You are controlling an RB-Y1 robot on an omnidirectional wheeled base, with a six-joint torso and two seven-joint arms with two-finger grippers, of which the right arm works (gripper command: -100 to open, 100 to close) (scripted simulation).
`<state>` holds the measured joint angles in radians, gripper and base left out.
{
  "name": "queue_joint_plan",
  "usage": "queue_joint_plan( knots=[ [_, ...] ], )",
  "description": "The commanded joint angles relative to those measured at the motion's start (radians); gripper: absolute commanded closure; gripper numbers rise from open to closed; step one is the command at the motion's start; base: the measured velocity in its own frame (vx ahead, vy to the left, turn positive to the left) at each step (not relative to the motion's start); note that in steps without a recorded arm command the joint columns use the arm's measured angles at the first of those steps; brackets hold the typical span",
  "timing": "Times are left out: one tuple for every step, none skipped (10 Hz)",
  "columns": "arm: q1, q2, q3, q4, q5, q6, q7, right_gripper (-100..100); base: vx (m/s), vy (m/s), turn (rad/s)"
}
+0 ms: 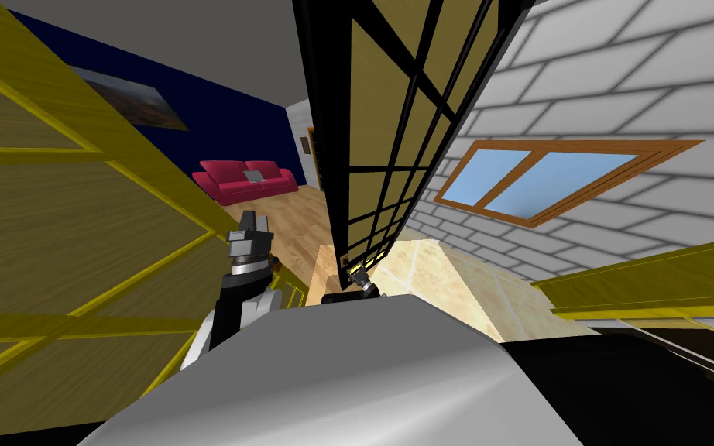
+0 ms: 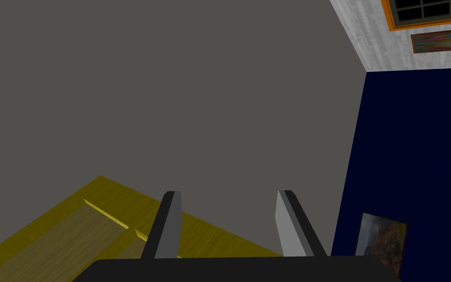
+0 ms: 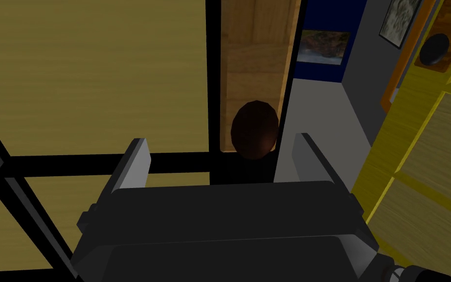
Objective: Push the door open
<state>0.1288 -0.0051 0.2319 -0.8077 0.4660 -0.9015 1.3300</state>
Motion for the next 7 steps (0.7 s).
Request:
queue_joint_plan(
  knots=[
    [-0.034, 0.004, -0.004, 0.028, -0.002, 0.002, -0.003, -100, -0.01, 0.023, -0.05],
    [-0.068, 0.011, -0.003, 0.047, -0.001, 0.017, -0.011, -100, -0.011, 0.022, -0.085],
    [-0.072, 0.011, -0.003, 0.047, -0.001, 0.017, -0.011, -100, -0.01, 0.022, -0.044],
    [-0.105, 0.019, -0.003, 0.064, 0.0, 0.03, -0.019, -100, -0.014, 0.025, -0.083],
    [-0.133, 0.027, -0.002, 0.079, 0.001, 0.043, -0.026, -100, -0.015, 0.051, -0.087],
    [-0.162, 0.035, -0.002, 0.092, 0.002, 0.053, -0.032, -100, -0.023, 0.064, -0.112],
    [-0.184, 0.042, -0.002, 0.103, 0.003, 0.061, -0.037, -100, -0.033, 0.067, -0.1]
  ],
)
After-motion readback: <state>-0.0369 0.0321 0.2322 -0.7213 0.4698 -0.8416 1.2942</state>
